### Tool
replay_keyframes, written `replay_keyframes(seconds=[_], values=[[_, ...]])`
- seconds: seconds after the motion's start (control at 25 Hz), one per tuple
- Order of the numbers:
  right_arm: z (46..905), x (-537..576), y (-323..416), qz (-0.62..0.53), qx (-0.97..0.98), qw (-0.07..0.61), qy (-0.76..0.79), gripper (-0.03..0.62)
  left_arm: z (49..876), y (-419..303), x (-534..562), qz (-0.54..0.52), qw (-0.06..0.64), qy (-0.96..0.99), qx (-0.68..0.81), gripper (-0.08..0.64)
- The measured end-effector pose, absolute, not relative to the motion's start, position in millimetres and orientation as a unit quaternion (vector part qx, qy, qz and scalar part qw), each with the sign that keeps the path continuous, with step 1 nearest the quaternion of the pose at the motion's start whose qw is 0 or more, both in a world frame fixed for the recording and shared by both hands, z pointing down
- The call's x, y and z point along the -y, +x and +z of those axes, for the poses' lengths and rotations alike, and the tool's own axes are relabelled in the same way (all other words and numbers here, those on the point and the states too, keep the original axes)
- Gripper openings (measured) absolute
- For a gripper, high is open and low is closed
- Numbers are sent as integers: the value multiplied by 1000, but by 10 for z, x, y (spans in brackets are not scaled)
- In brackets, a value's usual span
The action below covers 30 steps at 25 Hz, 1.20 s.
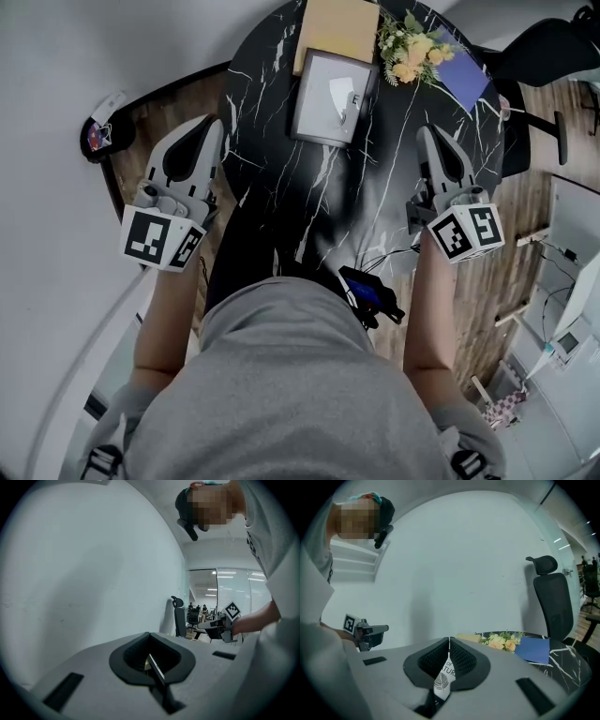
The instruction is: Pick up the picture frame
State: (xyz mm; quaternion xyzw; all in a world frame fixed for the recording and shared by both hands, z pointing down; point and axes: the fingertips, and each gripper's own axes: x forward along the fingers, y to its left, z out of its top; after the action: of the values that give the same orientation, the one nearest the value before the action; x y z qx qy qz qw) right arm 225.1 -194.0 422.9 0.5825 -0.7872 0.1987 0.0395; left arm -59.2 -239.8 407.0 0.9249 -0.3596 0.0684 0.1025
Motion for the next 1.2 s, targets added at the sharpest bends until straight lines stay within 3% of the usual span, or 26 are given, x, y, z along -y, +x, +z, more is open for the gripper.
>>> replay_keyframes(seconds=[0.36,1.2], values=[[4573,2080,2333,230,780,37,581,28,4223,-565,2461,74,111,920,369,6],[5845,2340,2047,379,770,103,504,48,4529,-584,2410,87,142,910,379,6]])
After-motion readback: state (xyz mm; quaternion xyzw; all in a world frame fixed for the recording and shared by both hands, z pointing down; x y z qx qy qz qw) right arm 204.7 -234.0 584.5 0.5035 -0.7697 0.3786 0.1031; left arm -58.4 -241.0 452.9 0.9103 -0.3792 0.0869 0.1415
